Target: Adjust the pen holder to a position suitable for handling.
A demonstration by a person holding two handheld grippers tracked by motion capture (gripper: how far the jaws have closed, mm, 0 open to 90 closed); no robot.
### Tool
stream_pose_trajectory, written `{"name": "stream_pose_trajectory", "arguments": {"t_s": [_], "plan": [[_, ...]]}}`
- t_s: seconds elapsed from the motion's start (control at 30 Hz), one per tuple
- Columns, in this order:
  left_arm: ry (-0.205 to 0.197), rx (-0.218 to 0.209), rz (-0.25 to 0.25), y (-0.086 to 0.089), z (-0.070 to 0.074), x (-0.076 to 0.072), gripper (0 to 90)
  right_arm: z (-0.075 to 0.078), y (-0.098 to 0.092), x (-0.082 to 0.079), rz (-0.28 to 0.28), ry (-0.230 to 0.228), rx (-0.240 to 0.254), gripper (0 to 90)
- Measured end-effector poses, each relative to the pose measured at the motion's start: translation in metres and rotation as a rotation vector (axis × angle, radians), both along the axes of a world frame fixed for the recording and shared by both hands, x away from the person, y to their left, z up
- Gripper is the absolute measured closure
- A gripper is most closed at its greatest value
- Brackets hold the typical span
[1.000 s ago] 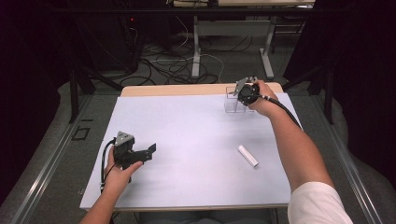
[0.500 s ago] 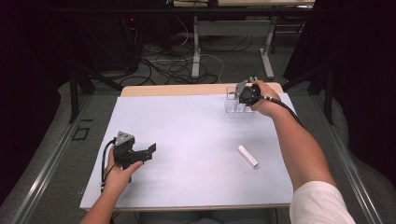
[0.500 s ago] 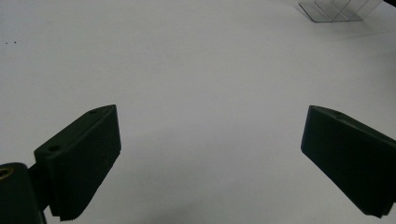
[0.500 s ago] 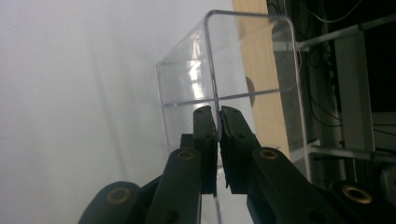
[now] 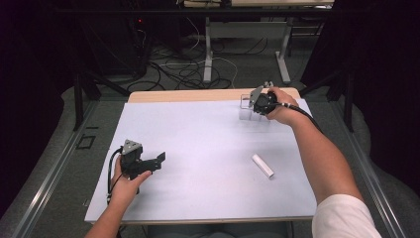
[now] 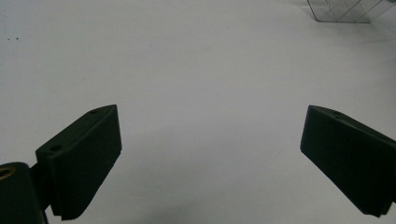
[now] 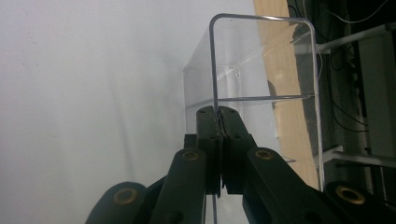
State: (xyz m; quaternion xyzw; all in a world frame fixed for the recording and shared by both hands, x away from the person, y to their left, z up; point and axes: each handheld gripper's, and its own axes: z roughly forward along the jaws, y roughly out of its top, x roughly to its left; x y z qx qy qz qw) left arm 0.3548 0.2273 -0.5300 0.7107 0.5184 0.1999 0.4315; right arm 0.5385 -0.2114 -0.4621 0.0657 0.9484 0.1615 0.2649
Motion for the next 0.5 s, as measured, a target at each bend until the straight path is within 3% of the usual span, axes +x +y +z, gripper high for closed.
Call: {"name": "stream_pose_trajectory", "arguments": {"t_s": [0.1, 0.13, 0.27, 0.3, 0.33, 0.37, 0.4, 0.5], "plan": [[0.003, 0.001, 0.001, 0.0, 0.0, 0.0, 5.3, 0.001, 0.001, -0.002, -0.008, 0.022, 0.009, 88.5], [0.004, 0.001, 0.002, 0.0, 0.0, 0.0, 5.3, 0.005, 0.003, -0.003, -0.018, 0.045, -0.022, 88.5], [0.004, 0.002, 0.003, 0.0, 0.0, 0.001, 5.4, 0.002, 0.007, -0.006, 0.006, 0.035, 0.05, 88.4], [0.004, 0.002, 0.003, 0.0, 0.0, 0.001, 5.4, 0.006, 0.009, -0.008, -0.005, 0.068, 0.016, 88.4], [0.004, 0.0, 0.002, 0.0, 0.0, 0.0, 5.4, 0.007, 0.011, -0.009, -0.007, 0.083, 0.012, 88.5], [0.004, 0.0, 0.003, 0.0, 0.0, 0.0, 5.4, 0.005, 0.013, -0.01, 0.001, 0.073, 0.057, 88.4], [0.006, 0.001, 0.004, 0.0, 0.0, 0.0, 5.4, 0.006, 0.018, -0.014, 0.005, 0.095, 0.081, 88.4], [0.009, 0.002, 0.003, 0.0, 0.0, 0.0, 5.4, 0.007, 0.023, -0.018, 0.019, 0.112, 0.093, 88.2]]}}
